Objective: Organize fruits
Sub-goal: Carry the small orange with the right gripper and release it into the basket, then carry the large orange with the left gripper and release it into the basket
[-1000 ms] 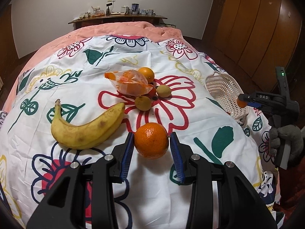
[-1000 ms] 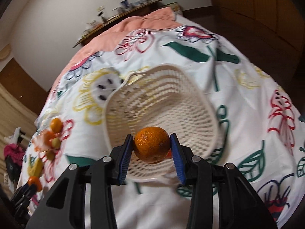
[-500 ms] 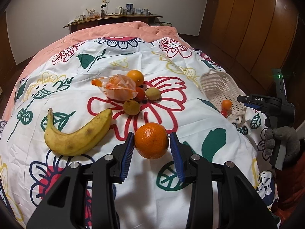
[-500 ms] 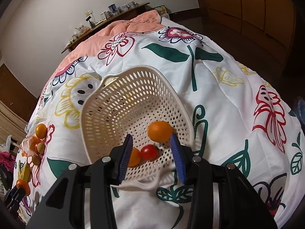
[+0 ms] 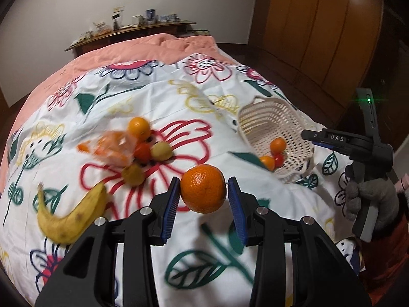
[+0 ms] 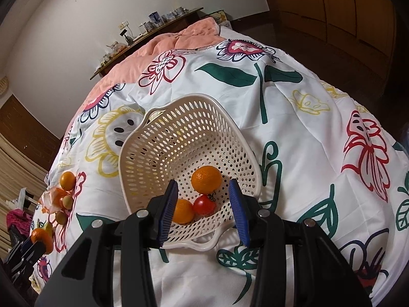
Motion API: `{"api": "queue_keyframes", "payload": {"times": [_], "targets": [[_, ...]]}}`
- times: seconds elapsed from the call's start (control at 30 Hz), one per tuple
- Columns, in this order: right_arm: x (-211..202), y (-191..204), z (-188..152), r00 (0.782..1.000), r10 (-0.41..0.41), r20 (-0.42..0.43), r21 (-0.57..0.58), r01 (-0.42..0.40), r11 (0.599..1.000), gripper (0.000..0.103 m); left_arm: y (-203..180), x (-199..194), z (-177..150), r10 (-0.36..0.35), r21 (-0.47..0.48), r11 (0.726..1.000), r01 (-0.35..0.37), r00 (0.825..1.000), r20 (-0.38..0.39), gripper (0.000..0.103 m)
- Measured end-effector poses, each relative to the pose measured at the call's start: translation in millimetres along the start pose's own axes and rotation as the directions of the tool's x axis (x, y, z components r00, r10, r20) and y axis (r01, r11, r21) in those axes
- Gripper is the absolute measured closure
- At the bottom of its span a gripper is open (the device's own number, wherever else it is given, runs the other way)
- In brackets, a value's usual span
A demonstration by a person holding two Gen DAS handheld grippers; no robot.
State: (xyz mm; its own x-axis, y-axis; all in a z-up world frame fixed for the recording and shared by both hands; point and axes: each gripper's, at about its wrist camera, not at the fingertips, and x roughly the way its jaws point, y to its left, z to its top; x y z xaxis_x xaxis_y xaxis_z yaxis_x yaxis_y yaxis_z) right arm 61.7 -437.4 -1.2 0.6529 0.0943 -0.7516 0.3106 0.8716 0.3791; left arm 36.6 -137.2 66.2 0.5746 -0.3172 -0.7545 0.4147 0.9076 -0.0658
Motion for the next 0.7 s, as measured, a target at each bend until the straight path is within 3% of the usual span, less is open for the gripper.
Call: {"api": "queue_keyframes", "payload": {"times": [0.53, 0.7], "targets": [[-0.1, -15.7, -0.8, 0.999, 0.04, -0.004, 0.036, -0.039, 0.999, 0.061, -60.6, 65.4, 71.9, -0.118, 0.092, 0.988, 0.123, 0.992, -0.049, 0.063], [1.6, -16.1, -1.5, 0.999, 0.044, -0.01, 0.036, -0.044, 0.998, 0.061, -63.8, 72.9, 83.4, -0.125, 0.074, 0.989, 0.128, 0.991, -0.036, 0.05]]}}
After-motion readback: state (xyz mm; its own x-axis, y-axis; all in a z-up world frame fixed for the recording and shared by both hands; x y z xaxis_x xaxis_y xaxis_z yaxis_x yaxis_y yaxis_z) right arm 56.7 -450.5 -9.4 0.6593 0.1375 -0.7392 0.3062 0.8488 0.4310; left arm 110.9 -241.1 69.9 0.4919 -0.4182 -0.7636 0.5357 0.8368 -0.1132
